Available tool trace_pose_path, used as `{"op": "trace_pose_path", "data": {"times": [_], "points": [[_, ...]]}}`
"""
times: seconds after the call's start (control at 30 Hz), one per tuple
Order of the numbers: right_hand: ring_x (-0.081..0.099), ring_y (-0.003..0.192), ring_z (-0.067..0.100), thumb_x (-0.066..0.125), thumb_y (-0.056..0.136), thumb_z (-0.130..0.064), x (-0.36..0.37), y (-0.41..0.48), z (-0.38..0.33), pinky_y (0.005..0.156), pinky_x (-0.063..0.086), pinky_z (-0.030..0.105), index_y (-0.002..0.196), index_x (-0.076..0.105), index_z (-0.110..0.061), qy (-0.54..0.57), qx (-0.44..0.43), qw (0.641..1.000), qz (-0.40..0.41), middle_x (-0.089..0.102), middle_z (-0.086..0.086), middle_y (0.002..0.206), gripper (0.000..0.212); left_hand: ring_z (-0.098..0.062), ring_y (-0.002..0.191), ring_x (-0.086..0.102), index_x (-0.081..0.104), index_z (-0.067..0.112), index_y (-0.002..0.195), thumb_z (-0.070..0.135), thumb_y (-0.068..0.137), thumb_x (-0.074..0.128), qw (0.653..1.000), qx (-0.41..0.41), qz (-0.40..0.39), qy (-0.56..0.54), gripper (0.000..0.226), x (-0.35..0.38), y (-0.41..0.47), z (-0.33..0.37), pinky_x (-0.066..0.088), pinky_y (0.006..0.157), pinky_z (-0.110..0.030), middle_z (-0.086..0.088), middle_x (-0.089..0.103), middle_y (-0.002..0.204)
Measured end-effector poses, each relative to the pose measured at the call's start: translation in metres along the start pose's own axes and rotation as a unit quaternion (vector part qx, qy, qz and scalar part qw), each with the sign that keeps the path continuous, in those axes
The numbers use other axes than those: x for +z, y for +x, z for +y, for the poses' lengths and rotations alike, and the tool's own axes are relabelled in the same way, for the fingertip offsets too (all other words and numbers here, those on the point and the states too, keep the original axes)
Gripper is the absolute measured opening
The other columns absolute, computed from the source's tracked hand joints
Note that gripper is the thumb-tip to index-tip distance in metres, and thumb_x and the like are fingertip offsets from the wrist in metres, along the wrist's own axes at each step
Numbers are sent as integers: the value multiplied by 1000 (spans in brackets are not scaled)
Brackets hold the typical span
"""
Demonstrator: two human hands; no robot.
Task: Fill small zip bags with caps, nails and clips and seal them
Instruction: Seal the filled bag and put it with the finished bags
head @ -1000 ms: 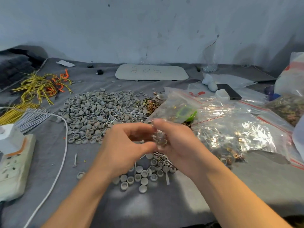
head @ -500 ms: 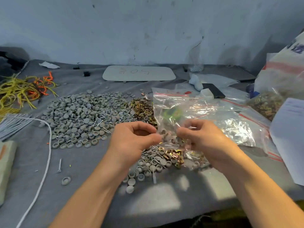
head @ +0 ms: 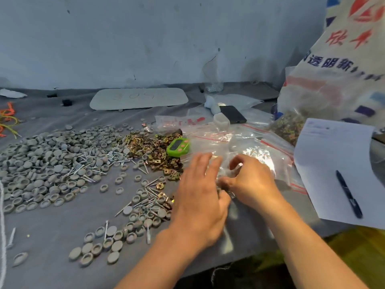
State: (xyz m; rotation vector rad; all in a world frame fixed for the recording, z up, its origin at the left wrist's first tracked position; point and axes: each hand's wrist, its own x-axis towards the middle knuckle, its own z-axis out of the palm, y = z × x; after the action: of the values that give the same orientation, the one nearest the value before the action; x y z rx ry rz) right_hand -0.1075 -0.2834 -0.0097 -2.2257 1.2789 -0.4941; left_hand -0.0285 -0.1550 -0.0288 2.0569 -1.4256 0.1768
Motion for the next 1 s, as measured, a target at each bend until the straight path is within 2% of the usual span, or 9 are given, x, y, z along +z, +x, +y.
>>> {"op": "trace_pose_path", "data": {"times": [0.07, 0.13, 0.3, 0.4, 0.47, 0.53, 0.7, 0.87, 1.0], "points": [[58, 82, 21, 83, 72, -44, 1, 3, 1, 68, 40, 31, 99, 59, -29, -20, -2, 1000, -2, 60, -12, 80, 39, -15, 157, -16, -1, 22, 164, 42, 106, 36, 995, 10, -83, 51, 72, 16, 4, -1, -17, 123, -31, 1, -7, 172], [55, 85, 23, 79, 78, -46, 4, 6, 3, 72, 40, 32, 101, 56, -28, -33, -1, 999, -24, 58, -9, 85, 37, -17, 155, -24, -12, 20, 162, 49, 108, 24, 989, 14, -106, 104, 72, 29, 5, -8, -23, 122, -34, -1, -20, 170], [64, 85, 20, 67, 90, -24, -5, 14, 9, 71, 40, 27, 92, 66, -32, 45, -3, 999, 0, 66, -10, 81, 8, -17, 157, -15, -3, 30, 163, 56, 105, 23, 989, 25, -93, 114, 69, 42, 15, -25, -14, 125, -38, 2, -10, 172], [67, 103, 21, 61, 83, 0, -21, 20, 29, 87, 49, 29, 101, 76, -33, 64, 16, 993, 100, 75, -6, 101, 41, -15, 156, -15, 0, 34, 162, 58, 104, 26, 989, 22, -93, 112, 69, 44, 18, -34, -14, 124, -36, 6, -10, 171], [58, 126, 28, 61, 81, 2, -25, 19, 43, 107, 47, 38, 128, 70, -27, -51, 1, 998, 47, 69, 2, 131, 56, -11, 154, -18, -2, 37, 162, 58, 104, 28, 990, 22, -94, 99, 69, 46, 20, -35, -16, 121, -32, 8, -12, 171], [55, 129, 34, 58, 85, -2, -23, 16, 54, 107, 46, 43, 139, 60, -20, -115, -2, 993, -16, 63, 8, 139, 58, -8, 153, -18, -2, 38, 162, 58, 104, 30, 991, 19, -95, 88, 69, 48, 23, -34, -16, 120, -31, 10, -12, 171], [67, 109, 28, 60, 95, -8, -31, 19, 66, 98, 55, 38, 111, 78, -30, -58, 56, 995, 62, 76, 1, 118, 32, -13, 157, -7, 3, 38, 162, 63, 101, 27, 992, 14, -74, 100, 70, 47, 23, -30, -10, 124, -34, 7, -1, 172], [66, 113, 28, 82, 83, -25, -38, 16, 65, 98, 56, 42, 122, 72, -29, -67, 55, 996, 22, 74, 2, 119, 41, -17, 158, -9, 12, 32, 162, 63, 99, 26, 990, 18, -50, 128, 72, 46, 20, -18, -11, 126, -37, 1, 1, 172], [67, 106, 27, 77, 88, -17, -39, 12, 59, 94, 57, 41, 110, 76, -31, -122, 55, 991, 32, 76, 0, 110, 26, -19, 158, -5, 14, 30, 163, 65, 97, 23, 986, 56, -38, 154, 76, 41, 21, -13, -13, 126, -37, 0, 7, 171]]}}
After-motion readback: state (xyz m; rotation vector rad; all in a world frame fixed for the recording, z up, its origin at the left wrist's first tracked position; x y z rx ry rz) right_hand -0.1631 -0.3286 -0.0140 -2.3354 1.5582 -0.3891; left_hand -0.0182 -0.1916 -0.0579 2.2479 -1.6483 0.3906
